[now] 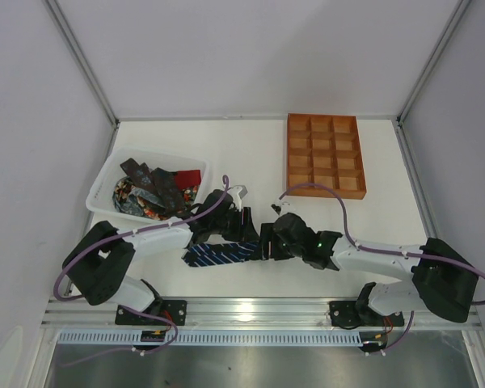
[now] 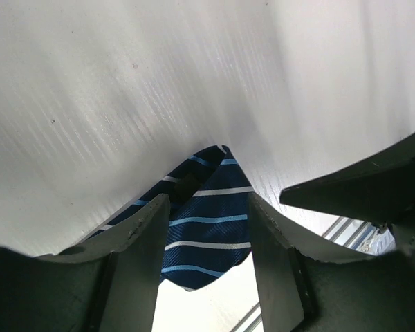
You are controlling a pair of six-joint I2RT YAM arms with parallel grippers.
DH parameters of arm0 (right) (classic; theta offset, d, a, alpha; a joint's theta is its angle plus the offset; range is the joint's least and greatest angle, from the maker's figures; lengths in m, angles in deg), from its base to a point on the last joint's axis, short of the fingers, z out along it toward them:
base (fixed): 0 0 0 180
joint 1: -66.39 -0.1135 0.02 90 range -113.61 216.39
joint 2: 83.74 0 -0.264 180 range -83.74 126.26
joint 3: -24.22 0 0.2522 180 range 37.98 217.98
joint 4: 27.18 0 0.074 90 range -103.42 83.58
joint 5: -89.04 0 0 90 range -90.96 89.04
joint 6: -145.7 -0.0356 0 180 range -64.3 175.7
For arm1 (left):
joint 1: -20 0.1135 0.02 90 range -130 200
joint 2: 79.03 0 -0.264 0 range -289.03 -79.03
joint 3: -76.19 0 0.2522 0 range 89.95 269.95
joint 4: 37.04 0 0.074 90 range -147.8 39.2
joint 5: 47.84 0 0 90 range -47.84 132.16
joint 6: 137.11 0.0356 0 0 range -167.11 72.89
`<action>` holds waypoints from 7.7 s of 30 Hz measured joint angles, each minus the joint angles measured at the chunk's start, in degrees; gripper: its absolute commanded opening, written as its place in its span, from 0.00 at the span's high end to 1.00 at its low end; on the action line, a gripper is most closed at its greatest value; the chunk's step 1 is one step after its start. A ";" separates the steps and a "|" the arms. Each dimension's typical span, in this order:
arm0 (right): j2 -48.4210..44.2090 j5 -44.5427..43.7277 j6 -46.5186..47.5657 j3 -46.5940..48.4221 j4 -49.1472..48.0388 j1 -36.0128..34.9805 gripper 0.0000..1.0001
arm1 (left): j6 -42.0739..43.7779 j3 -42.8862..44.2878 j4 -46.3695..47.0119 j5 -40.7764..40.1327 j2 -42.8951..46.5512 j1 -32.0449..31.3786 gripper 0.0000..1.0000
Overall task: Roll the ties
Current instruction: Roll the tie
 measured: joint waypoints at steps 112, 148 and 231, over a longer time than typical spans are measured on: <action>2.69 -26.56 -20.94 -2.29 -3.58 -21.35 1.00 | 4.44 2.25 1.55 7.82 -4.37 4.96 0.55; 5.27 -27.71 -19.28 0.00 -1.05 -18.05 1.00 | 8.33 15.47 -10.23 13.14 -18.71 7.76 0.96; 0.20 -26.62 -17.35 8.31 14.12 -16.48 0.99 | 9.88 14.38 -14.21 9.49 -9.62 5.75 0.63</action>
